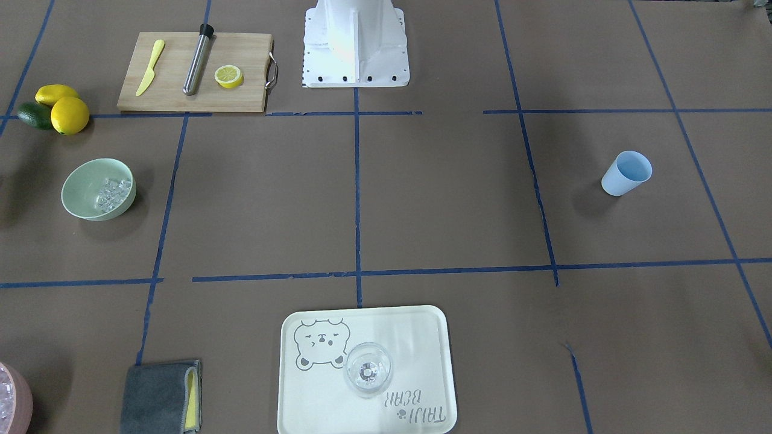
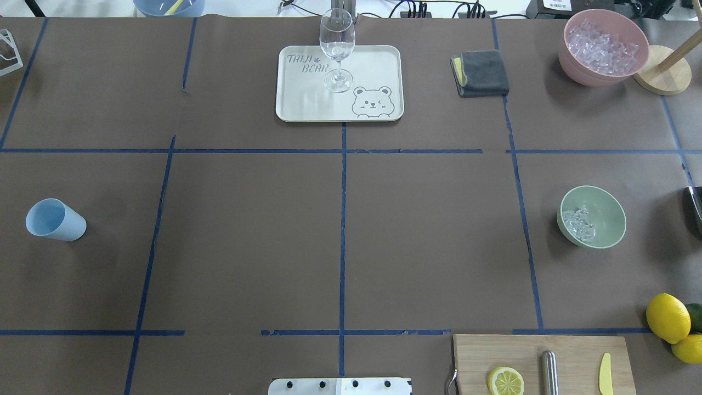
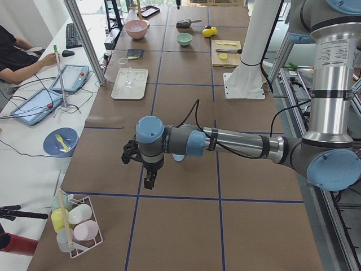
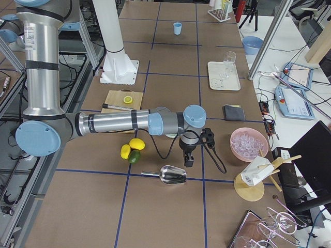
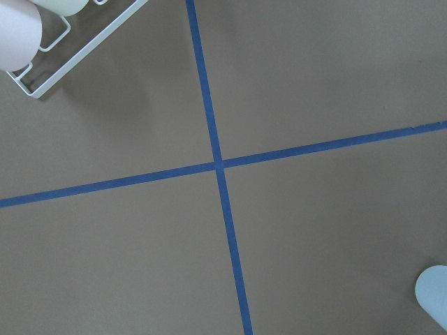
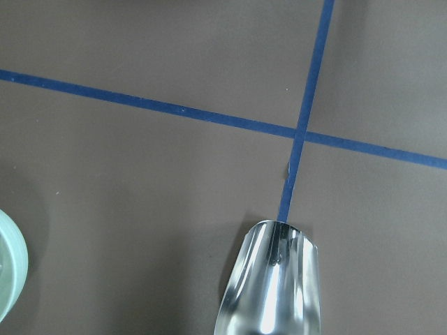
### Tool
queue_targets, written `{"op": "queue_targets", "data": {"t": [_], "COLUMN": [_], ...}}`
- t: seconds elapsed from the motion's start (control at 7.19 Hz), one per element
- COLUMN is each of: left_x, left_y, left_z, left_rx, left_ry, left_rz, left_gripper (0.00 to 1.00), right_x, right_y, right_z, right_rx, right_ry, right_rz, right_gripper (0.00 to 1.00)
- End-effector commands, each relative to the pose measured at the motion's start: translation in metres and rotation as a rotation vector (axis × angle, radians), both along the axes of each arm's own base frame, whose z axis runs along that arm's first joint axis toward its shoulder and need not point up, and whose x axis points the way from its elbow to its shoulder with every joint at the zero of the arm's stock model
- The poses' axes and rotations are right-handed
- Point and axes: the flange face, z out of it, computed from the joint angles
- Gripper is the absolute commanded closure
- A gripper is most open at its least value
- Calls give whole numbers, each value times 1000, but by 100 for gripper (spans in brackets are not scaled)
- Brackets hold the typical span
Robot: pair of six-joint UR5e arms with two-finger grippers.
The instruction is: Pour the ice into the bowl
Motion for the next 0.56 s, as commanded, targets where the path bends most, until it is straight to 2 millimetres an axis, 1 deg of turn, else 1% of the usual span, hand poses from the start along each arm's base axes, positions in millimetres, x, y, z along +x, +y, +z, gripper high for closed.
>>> {"op": "queue_targets", "data": {"t": [0.0,0.14,0.28,0.42], "left_x": [1,2,3,3], "left_y": [-2,-6,-22,-29], "left_z": [-6,-5,3,7], "left_rx": [21,27,23,21], "left_ry": [-4,-6,-7,-10], "left_rz": [5,8,12,11], "left_gripper": [0,0,0,0], "right_x": [2,2,2,2], "right_y": [26,31,33,33], "right_z": [-4,0,-4,-19], "right_rx": [2,-9,0,30], "right_ry": [-28,-29,-31,-35], "right_rz": [-6,-6,-7,-7], "right_gripper": [0,0,0,0]}}
